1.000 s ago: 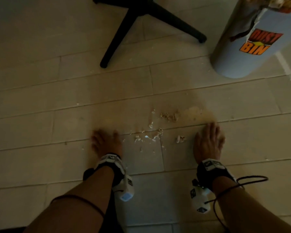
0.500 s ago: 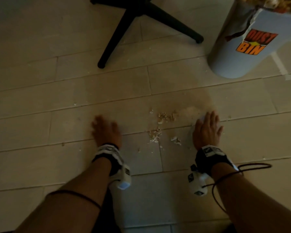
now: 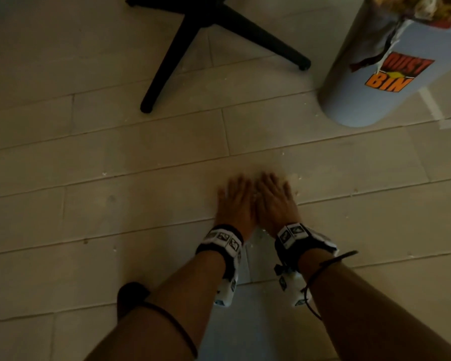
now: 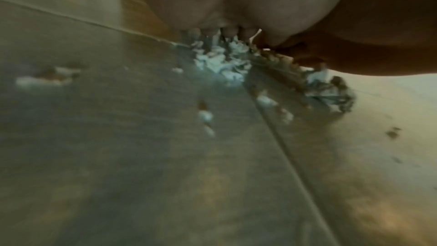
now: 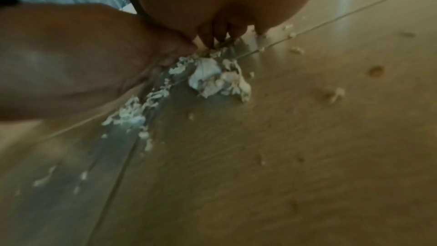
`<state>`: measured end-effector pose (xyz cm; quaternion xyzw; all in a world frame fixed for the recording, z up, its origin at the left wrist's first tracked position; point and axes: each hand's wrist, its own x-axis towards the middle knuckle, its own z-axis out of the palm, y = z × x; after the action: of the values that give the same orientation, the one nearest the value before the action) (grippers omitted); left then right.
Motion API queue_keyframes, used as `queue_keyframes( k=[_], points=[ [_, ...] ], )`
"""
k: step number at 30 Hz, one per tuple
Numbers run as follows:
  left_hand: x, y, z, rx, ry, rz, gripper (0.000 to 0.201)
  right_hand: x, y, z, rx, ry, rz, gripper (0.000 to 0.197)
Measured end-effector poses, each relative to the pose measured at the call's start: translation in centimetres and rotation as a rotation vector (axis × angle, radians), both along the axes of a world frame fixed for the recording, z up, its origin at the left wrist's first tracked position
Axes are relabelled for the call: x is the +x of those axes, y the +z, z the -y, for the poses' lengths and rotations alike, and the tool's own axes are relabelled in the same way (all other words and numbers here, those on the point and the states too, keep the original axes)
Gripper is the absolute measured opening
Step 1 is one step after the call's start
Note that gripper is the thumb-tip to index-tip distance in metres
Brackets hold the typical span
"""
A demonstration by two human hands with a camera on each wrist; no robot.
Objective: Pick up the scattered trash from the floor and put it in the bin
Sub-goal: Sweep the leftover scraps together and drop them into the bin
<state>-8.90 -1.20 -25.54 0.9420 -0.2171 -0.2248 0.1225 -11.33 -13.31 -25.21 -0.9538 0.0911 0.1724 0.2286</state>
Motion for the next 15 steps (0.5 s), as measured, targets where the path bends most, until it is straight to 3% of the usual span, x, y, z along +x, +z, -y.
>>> queue_keyframes(
  k=[2,4,8,12,15],
  points=[
    [-0.2,0.4,-0.6,-0.145,-0.048,-0.01,0.065,0.0,0.1,0.6,0.057,-0.084,0.087,0.063],
    [1.3,0.0,-3.5,-0.243,0.088,0.082,0.067,0.4,0.4,2.2,0.045,-0.223,0.175,0.051],
    [7.4,-1.1,-13.2,-0.107,0.638,0.238,0.063,1.7,0.3,7.4,-0.047,-0.574,0.105,0.053],
    [12.5,-0.6,-20.6,0.019,1.143,0.09,0.07,1.5,-0.2,11.0,-0.1,-0.742,-0.025,0.06],
    [13.6,-0.5,-19.2,0.094,1.101,-0.012,0.074,1.3,-0.8,10.0,-0.119,-0.67,-0.025,0.062]
  ],
)
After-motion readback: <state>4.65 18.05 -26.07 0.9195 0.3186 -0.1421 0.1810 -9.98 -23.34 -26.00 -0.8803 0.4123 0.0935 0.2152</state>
